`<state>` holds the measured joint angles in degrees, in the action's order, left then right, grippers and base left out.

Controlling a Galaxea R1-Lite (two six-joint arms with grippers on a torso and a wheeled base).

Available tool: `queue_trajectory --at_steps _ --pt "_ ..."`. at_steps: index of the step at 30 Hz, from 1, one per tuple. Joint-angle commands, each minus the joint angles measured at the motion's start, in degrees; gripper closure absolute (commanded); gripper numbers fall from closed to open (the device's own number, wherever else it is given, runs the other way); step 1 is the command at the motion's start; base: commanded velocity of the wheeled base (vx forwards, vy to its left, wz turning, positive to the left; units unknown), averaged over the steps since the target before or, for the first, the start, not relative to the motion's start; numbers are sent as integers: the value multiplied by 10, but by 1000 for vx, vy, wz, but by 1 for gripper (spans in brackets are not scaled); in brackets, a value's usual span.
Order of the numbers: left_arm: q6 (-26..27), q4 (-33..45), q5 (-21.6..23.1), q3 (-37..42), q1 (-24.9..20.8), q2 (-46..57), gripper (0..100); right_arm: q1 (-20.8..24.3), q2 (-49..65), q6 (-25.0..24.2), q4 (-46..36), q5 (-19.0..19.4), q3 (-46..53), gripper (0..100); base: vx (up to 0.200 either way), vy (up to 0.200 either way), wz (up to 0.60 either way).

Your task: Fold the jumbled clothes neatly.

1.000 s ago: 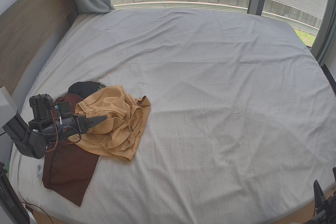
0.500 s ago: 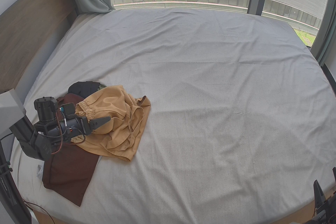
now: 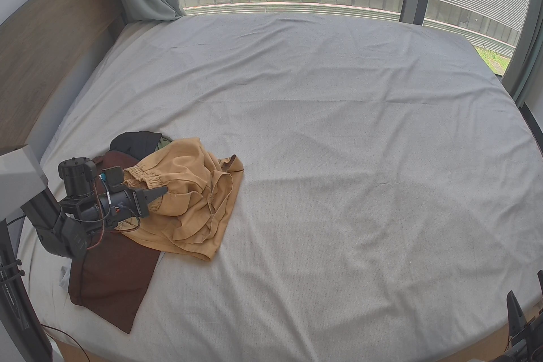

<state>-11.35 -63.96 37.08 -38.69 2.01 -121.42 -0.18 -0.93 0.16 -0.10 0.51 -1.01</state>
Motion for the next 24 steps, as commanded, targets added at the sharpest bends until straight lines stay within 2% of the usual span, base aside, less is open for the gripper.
queue_trajectory --at_steps 1,10,24 --pt "-6 -8 0 1 0 -3 100 0 9 0 0 0 9 0 0 0 0" --pt "-76 -58 1 54 -3 37 100 0 9 0 0 0 9 0 0 0 0" --pt "-121 -79 -1 133 -17 112 100 -1 9 0 0 0 9 0 0 0 0"
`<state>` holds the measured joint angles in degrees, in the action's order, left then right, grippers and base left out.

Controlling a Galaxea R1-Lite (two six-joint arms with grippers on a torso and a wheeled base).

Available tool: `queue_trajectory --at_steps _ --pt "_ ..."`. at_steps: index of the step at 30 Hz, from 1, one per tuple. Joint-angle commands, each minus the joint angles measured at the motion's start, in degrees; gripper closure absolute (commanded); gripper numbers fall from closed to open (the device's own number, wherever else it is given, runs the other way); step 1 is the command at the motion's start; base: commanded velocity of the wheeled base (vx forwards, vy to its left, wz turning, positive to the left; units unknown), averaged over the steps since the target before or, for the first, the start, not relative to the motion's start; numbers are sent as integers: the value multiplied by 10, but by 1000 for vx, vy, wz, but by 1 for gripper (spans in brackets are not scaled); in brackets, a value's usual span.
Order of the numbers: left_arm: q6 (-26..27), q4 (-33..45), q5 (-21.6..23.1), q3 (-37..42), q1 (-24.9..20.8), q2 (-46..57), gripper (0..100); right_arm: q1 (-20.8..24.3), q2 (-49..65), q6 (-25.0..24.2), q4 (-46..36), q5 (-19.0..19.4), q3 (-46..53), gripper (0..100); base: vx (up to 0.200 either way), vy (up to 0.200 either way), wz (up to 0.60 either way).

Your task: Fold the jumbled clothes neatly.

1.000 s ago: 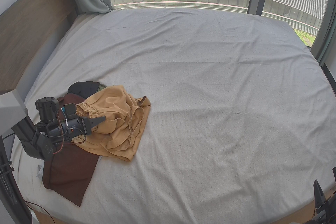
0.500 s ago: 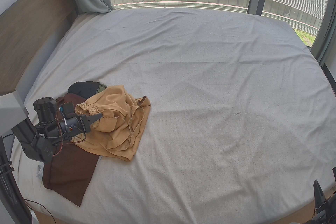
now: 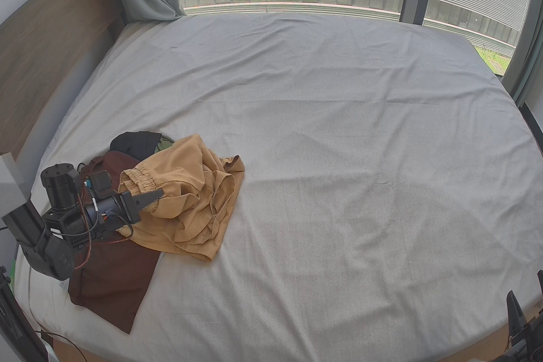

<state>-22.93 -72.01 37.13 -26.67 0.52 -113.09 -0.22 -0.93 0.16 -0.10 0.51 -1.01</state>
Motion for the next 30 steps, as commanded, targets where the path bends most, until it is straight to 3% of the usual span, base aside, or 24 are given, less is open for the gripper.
queue_trajectory --at_steps 1,4,18,26,30 --pt "-9 0 -5 14 -2 30 100 0 9 0 0 0 9 0 0 0 0" --pt "-19 -1 -26 26 -2 34 100 0 9 -1 0 0 9 0 0 0 0" --pt "-22 -30 -47 32 -28 59 100 0 9 -1 0 0 10 0 0 0 0" --pt "-130 -35 -98 32 -62 99 100 0 9 0 0 0 10 0 0 0 0" --pt "-144 -38 -112 30 -77 103 100 0 9 0 0 0 9 0 0 0 0"
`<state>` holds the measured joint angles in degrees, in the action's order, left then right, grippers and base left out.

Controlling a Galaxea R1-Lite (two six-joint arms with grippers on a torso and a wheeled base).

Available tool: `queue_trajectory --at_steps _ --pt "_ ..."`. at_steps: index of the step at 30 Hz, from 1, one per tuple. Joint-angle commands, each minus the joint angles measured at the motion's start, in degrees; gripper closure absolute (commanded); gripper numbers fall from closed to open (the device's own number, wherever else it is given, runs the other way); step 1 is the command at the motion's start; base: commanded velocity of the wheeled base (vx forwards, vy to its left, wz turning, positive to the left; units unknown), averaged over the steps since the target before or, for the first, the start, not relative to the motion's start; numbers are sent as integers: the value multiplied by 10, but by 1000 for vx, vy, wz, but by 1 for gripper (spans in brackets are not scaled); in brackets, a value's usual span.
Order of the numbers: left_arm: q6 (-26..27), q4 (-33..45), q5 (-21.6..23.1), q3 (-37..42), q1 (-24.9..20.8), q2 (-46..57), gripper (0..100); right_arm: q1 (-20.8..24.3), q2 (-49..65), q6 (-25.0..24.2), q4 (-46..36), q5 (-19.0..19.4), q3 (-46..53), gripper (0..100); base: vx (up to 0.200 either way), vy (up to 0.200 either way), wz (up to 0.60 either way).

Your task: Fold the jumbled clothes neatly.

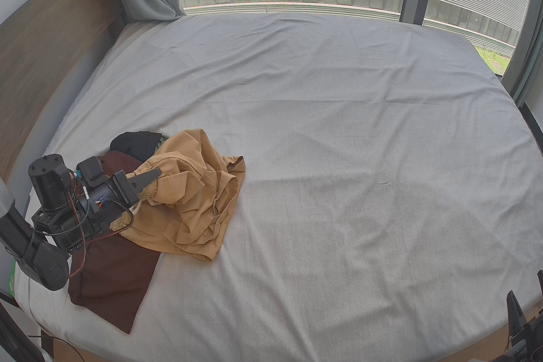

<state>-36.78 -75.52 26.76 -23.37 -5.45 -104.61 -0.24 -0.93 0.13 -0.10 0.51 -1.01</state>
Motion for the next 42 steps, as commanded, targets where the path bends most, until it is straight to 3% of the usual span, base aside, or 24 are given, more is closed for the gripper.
queue_trajectory --at_steps 1,10,12,21,30,42 --pt "-8 -3 -10 -3 -20 18 100 0 9 0 0 0 9 0 0 0 0" --pt "-59 -57 -118 -4 -90 12 100 1 9 0 0 0 9 0 0 0 0" --pt "-79 -68 -161 -4 -118 12 100 0 9 0 0 0 9 0 0 0 0" --pt "-86 -74 -283 -20 -189 11 100 0 9 0 0 0 10 0 0 0 0" --pt "-127 -67 -343 -46 -233 16 100 0 9 0 0 0 10 0 0 0 0" --pt "-138 -44 -343 -55 -302 41 100 1 9 0 0 0 10 0 0 0 0"
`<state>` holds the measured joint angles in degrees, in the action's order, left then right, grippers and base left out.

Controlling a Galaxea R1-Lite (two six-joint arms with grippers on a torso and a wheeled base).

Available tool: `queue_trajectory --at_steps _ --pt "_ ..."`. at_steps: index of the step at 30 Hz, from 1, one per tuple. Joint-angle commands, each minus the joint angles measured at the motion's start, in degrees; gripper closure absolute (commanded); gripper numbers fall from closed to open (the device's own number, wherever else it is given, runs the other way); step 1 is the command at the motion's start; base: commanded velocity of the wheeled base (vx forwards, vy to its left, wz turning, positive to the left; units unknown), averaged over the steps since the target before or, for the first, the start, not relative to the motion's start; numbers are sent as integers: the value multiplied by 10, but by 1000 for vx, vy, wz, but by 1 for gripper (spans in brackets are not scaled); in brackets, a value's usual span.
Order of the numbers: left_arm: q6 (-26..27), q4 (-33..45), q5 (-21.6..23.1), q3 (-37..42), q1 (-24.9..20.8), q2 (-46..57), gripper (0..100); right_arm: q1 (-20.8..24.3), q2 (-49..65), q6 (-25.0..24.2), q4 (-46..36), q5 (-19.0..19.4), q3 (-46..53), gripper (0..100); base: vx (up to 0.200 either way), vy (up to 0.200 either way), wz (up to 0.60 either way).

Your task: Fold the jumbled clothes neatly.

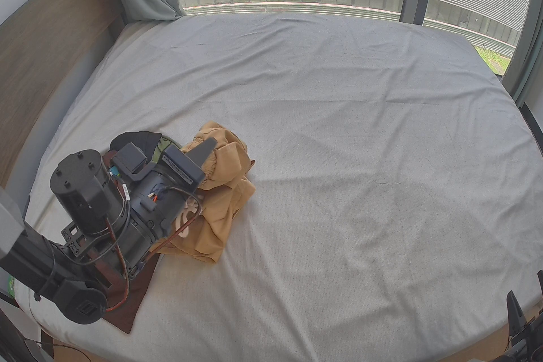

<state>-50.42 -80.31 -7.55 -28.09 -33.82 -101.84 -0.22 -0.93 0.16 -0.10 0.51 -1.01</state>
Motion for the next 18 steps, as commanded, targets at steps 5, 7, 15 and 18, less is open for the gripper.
queue_trajectory --at_steps 5,7,15,18 --pt "-6 9 5 -36 -37 16 100 0 9 0 0 0 9 0 0 0 0" --pt "-9 9 6 -39 -44 16 100 0 9 0 0 0 10 0 0 0 0" --pt "-20 2 59 -50 -76 16 100 0 9 0 0 0 10 0 0 0 0" --pt "-24 2 68 -52 -87 16 100 0 9 0 0 0 10 0 0 0 0"
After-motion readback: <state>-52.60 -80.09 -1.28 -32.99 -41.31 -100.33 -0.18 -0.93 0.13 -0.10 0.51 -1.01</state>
